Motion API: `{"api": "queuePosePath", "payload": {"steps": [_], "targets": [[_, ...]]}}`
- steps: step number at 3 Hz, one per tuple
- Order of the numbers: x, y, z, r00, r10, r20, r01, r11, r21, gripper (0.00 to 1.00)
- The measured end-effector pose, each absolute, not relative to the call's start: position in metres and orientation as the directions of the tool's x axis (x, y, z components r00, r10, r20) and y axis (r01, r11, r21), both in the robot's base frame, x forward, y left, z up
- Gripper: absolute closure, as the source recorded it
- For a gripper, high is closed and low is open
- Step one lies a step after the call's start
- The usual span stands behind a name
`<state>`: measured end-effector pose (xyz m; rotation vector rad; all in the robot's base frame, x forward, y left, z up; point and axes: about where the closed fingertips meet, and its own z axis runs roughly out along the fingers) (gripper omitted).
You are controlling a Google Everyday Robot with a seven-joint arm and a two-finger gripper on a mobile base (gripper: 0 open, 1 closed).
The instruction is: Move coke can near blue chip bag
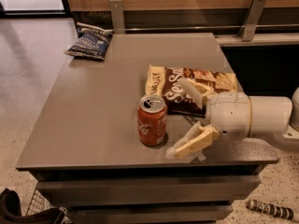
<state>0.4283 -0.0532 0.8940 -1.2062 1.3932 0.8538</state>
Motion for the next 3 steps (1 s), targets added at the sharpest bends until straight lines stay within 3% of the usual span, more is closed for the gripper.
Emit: {"api": "queuePosePath", "payload": {"steps": [2,3], "targets": [[0.431,-0.024,0.882,0.051,-0.177,-0.983,-0.978,0.189,-0.084,0.03],[0.431,-0.017,0.879,0.046,-0.167,-0.985,-0.982,0.175,-0.075,0.26]]}}
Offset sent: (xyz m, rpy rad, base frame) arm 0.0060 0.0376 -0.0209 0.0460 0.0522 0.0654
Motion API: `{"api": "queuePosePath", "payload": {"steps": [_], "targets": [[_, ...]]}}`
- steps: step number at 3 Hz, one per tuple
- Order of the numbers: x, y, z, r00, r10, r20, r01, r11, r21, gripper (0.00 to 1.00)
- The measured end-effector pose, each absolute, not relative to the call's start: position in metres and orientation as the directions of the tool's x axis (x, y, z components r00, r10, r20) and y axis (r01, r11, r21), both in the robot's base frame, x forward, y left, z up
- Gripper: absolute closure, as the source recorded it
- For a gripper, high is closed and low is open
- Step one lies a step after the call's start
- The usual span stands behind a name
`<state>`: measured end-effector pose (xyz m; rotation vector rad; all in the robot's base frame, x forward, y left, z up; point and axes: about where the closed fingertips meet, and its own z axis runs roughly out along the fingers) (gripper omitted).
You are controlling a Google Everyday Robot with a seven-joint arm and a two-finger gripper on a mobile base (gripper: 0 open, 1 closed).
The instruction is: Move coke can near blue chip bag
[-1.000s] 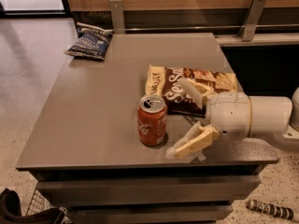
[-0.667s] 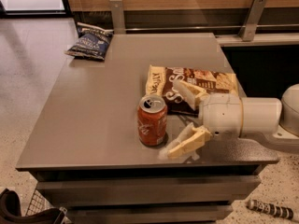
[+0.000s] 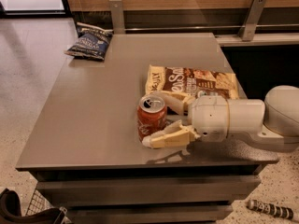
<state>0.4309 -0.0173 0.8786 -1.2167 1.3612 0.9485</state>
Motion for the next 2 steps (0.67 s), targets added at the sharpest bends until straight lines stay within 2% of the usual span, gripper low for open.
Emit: {"api": "queuePosePath", "payload": {"steps": [1,2], "targets": [[0.4313,-0.0091,0.8789,0.047,-0.142,-0.989,-0.986,0.153,-0.069,0.49],[0.4305,-0.0054,0.88,0.05,-0.139,-0.989,-0.987,0.145,-0.07,0.8]]}}
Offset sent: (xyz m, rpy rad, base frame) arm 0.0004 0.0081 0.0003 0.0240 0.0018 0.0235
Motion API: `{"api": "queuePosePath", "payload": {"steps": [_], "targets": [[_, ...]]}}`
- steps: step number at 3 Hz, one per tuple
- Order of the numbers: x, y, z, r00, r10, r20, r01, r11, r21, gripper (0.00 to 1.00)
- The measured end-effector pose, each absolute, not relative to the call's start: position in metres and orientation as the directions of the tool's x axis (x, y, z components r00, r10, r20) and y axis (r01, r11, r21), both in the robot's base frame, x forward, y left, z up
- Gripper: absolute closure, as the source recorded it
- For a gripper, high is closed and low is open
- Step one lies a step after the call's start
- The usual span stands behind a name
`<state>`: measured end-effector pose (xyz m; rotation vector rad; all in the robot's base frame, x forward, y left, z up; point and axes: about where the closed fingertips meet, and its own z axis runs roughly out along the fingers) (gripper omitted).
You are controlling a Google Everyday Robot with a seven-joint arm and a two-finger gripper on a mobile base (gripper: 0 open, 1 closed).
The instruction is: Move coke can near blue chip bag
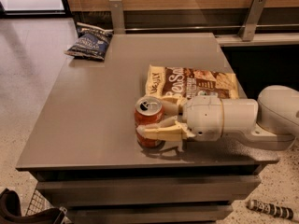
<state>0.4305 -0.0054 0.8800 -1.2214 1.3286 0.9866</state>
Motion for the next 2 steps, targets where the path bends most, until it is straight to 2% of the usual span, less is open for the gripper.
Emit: {"api": "queuePosePath", "payload": {"steps": [1,2], "targets": [[0.4297,-0.0032,0.8808,0.053,-0.139,-0.989,-0.987,0.141,-0.072,1.0],[0.4304,-0.0026,0.8815,0.053,-0.139,-0.989,-0.987,0.141,-0.072,1.0]]}}
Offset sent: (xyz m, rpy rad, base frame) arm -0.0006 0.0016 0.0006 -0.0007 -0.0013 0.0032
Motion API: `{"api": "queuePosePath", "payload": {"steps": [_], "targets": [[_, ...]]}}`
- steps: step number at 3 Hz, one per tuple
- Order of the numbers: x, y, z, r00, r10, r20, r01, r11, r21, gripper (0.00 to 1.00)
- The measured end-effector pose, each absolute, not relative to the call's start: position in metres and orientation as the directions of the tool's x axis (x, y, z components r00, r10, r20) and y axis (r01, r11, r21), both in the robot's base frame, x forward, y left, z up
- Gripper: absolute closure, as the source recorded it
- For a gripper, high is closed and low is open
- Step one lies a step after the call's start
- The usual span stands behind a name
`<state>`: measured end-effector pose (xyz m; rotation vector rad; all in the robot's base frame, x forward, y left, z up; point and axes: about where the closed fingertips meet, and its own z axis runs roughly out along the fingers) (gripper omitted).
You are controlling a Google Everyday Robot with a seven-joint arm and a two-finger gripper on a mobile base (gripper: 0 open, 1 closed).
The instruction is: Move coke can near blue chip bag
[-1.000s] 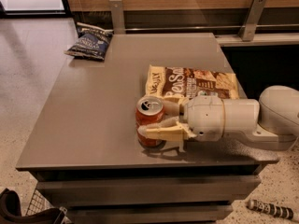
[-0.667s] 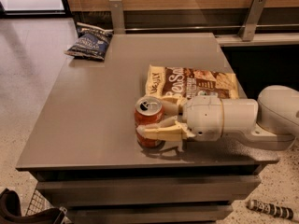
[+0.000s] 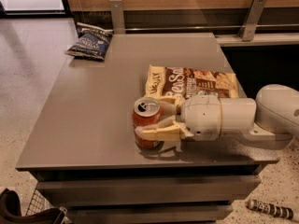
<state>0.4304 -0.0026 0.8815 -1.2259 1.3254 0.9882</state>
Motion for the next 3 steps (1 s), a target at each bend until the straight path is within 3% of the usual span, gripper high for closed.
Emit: {"api": "queuePosePath", "payload": {"steps": [1,3], "targets": [[0.446,-0.004,0.892,0.041,-0.133,-0.99,-0.988,0.141,-0.06,1.0],[0.55,-0.016,0.967,-0.006,-0.123,-0.992,-0.989,0.146,-0.012,1.0]]}}
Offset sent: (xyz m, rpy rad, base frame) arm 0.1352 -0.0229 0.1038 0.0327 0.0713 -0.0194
